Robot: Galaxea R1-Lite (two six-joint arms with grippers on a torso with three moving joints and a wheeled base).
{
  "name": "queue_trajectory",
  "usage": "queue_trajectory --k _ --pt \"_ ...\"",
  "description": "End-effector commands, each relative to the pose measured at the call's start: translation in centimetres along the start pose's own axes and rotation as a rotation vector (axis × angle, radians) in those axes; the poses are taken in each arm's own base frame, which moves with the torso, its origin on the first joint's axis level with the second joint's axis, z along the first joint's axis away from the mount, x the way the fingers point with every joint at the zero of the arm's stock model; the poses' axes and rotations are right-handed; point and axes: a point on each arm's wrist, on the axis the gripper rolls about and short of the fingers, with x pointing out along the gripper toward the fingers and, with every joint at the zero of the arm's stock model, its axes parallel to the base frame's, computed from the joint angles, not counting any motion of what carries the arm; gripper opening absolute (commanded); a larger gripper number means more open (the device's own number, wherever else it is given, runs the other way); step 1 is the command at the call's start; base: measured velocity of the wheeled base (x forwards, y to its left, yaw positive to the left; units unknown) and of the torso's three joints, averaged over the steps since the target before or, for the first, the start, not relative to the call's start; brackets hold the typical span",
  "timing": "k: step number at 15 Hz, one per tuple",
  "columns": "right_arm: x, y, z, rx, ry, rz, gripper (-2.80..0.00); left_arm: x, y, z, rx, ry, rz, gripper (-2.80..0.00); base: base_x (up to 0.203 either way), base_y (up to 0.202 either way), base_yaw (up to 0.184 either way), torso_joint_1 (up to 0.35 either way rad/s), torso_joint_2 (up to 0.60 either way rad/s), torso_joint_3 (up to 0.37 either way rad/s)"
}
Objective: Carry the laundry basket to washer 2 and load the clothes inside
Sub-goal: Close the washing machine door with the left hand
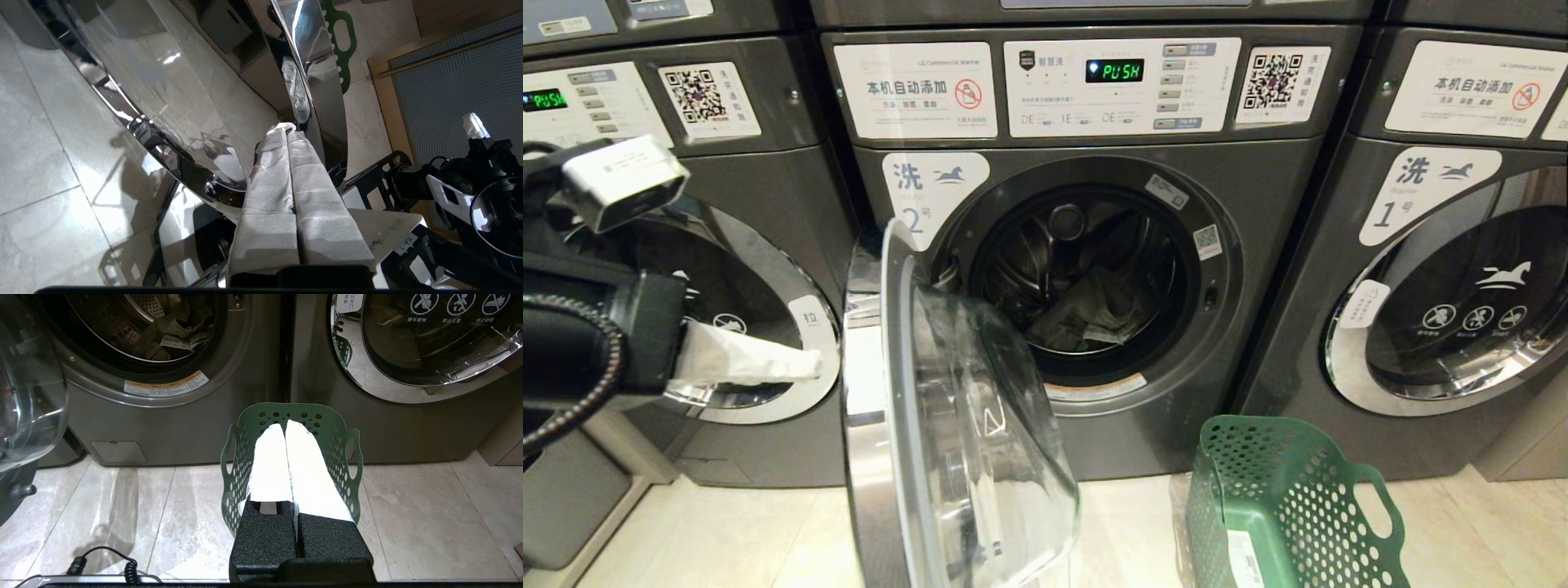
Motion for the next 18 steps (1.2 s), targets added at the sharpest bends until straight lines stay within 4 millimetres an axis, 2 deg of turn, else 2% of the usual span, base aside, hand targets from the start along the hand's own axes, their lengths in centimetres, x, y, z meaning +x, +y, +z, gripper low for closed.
queue_trajectory --k 1,7,9,12,14,16,18 --pt "0.0 0.0 0.0 -0.01 0.0 0.001 -2.8 2.7 -0.4 0.5 0.023 0.048 -0.034 -2.8 0.0 0.0 0.0 0.0 0.0 0.0" --pt "0.0 0.0 0.0 -0.013 -0.001 0.003 -2.8 10.2 -0.5 2.4 0.072 0.049 -0.077 -2.8 0.0 0.0 0.0 0.0 0.0 0.0" --pt "-0.2 0.1 0.8 -0.036 -0.028 0.019 -2.8 12.9 -0.6 3.2 0.093 0.014 -0.071 -2.8 0.0 0.0 0.0 0.0 0.0 0.0" --pt "-1.8 0.4 4.4 -0.039 -0.059 0.106 -2.8 15.4 -1.3 5.1 0.118 -0.037 -0.091 -2.8 0.0 0.0 0.0 0.0 0.0 0.0" --pt "-2.1 0.5 7.5 -0.034 -0.003 0.147 -2.8 15.6 -1.7 5.7 0.126 -0.056 -0.102 -2.8 0.0 0.0 0.0 0.0 0.0 0.0" --pt "-0.1 0.7 11.0 -0.011 0.111 0.183 -2.8 15.4 -2.1 6.7 0.12 -0.095 -0.116 -2.8 0.0 0.0 0.0 0.0 0.0 0.0" --pt "3.3 0.9 13.7 0.043 0.246 0.244 -2.8 15.2 -2.9 8.6 0.082 -0.158 -0.142 -2.8 0.0 0.0 0.0 0.0 0.0 0.0"
